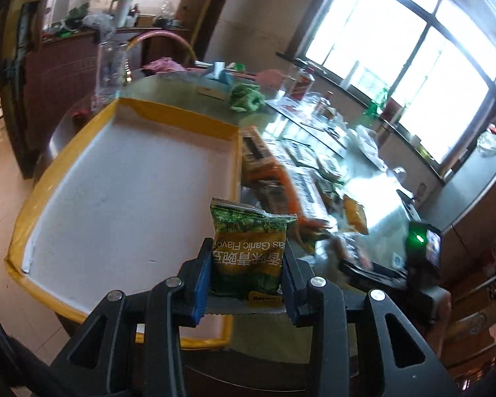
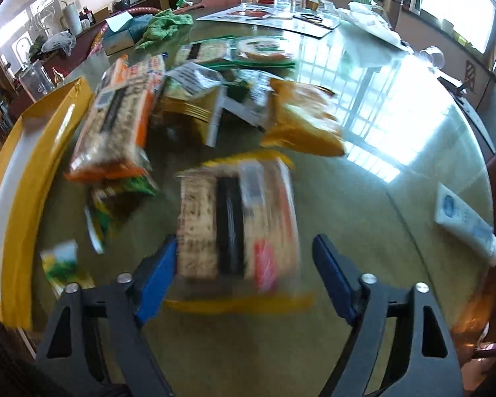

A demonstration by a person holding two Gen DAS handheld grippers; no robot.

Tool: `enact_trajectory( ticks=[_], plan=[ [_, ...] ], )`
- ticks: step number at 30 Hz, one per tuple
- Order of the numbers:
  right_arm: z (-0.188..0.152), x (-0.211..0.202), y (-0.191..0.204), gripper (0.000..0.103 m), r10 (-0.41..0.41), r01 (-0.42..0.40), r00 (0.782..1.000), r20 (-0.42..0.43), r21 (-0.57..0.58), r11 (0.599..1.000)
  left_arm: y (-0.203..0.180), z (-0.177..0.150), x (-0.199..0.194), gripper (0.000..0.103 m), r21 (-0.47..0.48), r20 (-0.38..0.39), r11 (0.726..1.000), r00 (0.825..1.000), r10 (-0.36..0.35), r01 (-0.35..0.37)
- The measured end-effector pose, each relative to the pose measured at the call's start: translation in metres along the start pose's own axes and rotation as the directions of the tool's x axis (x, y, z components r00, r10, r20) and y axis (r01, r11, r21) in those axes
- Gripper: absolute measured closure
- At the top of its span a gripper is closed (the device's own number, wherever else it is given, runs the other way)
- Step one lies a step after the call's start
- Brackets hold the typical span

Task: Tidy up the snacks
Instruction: 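Carry pea bag with left gripper while right gripper lowers cracker pack into tray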

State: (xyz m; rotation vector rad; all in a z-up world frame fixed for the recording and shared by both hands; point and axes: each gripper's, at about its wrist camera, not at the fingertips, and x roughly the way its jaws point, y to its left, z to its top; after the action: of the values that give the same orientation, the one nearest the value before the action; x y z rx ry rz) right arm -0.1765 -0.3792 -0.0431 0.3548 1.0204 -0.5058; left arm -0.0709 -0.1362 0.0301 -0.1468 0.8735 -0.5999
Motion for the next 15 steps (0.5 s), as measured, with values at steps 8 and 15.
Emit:
enact_trajectory(
  ticks=[8,15],
  plan=[
    [-0.006,-0.004,-0.009,0.027,-0.015,0.015,1.0,0.021,-0.034,0.999,0.018,0.001,-0.001,0.067,-0.055,-0.005,0.998,0.999,0.041,-0.042],
    [-0.008,-0.014,-0.019,0.034,0.046,-0.047,0.998,0.053,0.031,0.998,0.038,0.005,-0.008,0.067,-0.106,0.004,0.992,0.998,0.071,-0.07]
  ],
)
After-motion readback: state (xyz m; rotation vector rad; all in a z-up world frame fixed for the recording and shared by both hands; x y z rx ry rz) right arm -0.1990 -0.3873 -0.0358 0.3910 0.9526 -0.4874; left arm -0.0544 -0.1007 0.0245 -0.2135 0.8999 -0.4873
